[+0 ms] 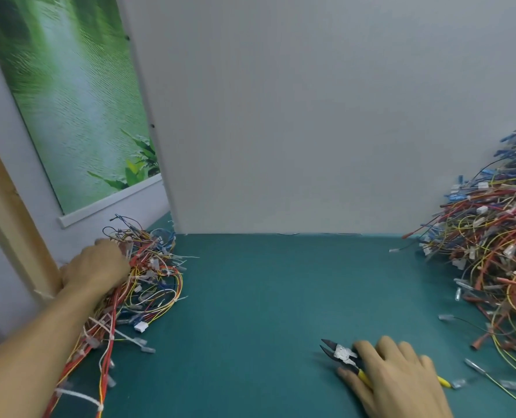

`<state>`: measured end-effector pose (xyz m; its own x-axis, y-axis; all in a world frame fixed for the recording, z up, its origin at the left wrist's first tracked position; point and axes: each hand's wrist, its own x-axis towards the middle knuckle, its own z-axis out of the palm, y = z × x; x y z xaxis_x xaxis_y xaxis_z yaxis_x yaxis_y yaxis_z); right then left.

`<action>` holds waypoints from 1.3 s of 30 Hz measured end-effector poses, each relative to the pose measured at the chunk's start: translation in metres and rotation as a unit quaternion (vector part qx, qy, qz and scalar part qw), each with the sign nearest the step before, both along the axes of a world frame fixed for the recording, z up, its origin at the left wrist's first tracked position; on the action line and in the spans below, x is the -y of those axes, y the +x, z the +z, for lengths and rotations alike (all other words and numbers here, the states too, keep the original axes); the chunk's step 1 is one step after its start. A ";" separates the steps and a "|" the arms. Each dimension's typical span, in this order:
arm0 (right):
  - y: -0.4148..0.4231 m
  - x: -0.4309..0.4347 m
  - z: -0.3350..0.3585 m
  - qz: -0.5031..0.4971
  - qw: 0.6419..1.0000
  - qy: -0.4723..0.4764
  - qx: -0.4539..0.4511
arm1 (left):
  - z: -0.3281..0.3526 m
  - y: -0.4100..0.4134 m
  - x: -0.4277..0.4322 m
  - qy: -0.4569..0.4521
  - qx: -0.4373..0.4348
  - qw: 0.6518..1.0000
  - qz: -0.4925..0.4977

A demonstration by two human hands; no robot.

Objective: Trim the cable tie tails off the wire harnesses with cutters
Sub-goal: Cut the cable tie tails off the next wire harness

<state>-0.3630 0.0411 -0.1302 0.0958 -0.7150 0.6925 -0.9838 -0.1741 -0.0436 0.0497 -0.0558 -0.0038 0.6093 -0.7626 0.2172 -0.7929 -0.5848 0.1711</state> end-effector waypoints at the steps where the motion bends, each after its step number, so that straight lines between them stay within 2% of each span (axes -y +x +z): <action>1: 0.000 0.000 0.000 0.000 1.000 -0.001 -0.001 | 0.000 -0.001 0.000 0.008 -0.015 1.000 -0.004; 4: 0.000 0.001 0.000 -0.001 1.000 -0.002 -0.009 | 0.001 -0.001 0.002 -0.024 0.032 0.999 0.006; 6: -0.001 0.002 -0.001 -0.002 1.000 -0.001 -0.012 | 0.008 -0.003 0.003 -0.117 0.071 0.991 -0.004; 9: -0.001 0.002 -0.002 -0.001 1.000 0.000 -0.011 | 0.018 -0.017 -0.003 -0.309 0.119 0.940 -0.082; 11: 0.000 0.001 -0.003 0.000 1.000 0.000 -0.011 | 0.014 -0.034 -0.006 -0.342 0.154 0.919 -0.122; 12: 0.000 0.001 -0.002 0.000 1.000 -0.001 -0.012 | 0.010 -0.043 -0.008 -0.292 0.172 0.932 -0.130; 13: 0.000 0.000 -0.002 0.000 1.000 0.000 -0.012 | 0.005 -0.052 -0.008 -0.196 0.188 0.953 -0.133; 15: 0.000 0.000 -0.001 0.003 1.000 0.003 -0.016 | 0.000 -0.062 -0.008 0.012 0.158 0.980 -0.117; 16: 0.000 0.000 -0.001 0.004 1.000 0.003 -0.015 | 0.005 -0.063 -0.007 0.058 0.125 0.985 -0.106; 17: 0.000 -0.001 0.000 0.005 1.000 0.000 -0.012 | 0.014 -0.061 -0.005 0.041 0.106 0.988 -0.106; 19: 0.000 -0.001 0.000 0.009 1.000 -0.012 -0.006 | 0.033 -0.053 0.000 -0.121 0.091 0.983 -0.104; 21: 0.000 -0.001 -0.001 0.016 1.000 -0.018 -0.001 | 0.050 -0.051 0.000 -0.303 0.106 0.944 -0.079; 22: 0.000 -0.001 -0.001 0.018 1.000 -0.017 0.001 | 0.052 -0.053 -0.002 -0.347 0.125 0.927 -0.073; 23: 0.001 -0.001 -0.001 0.018 1.000 -0.015 0.002 | 0.050 -0.057 -0.004 -0.344 0.148 0.924 -0.073; 24: 0.001 -0.002 0.000 0.017 1.000 -0.013 0.002 | 0.044 -0.058 -0.004 -0.297 0.168 0.937 -0.077; 26: 0.001 -0.004 0.000 0.008 1.000 0.005 -0.007 | 0.023 -0.057 -0.007 -0.130 0.169 0.974 -0.076; 28: 0.001 -0.004 0.001 -0.002 1.000 0.009 -0.022 | 0.005 -0.046 -0.009 -0.006 0.150 0.988 -0.031; 30: 0.000 -0.002 -0.001 0.002 1.000 0.000 -0.023 | -0.003 -0.035 -0.011 0.008 0.171 0.985 0.014; 31: 0.001 -0.001 -0.002 0.009 1.000 -0.005 -0.013 | -0.004 -0.038 -0.011 -0.024 0.193 0.981 0.004; 32: 0.001 -0.001 -0.004 0.017 1.000 -0.014 0.000 | -0.005 -0.045 -0.010 -0.076 0.216 0.973 -0.035; 34: 0.002 0.000 -0.004 0.025 0.999 -0.020 0.014 | -0.010 -0.073 -0.009 -0.171 0.262 0.935 -0.167; 35: 0.002 0.000 -0.004 0.023 1.000 -0.010 0.011 | -0.015 -0.089 -0.010 -0.175 0.251 0.926 -0.220; 36: 0.002 -0.001 -0.002 0.016 1.000 0.005 -0.004 | -0.021 -0.104 -0.008 -0.151 0.212 0.933 -0.249; 39: 0.003 -0.005 0.004 0.000 0.997 0.065 -0.041 | -0.044 -0.131 0.006 0.029 0.116 0.972 -0.205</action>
<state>-0.3596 0.0457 -0.1267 0.1475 -0.7984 0.5838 -0.9850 -0.1718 0.0139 -0.0816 -0.0614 -0.0480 0.1924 -0.9458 0.2614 -0.9743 -0.2159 -0.0639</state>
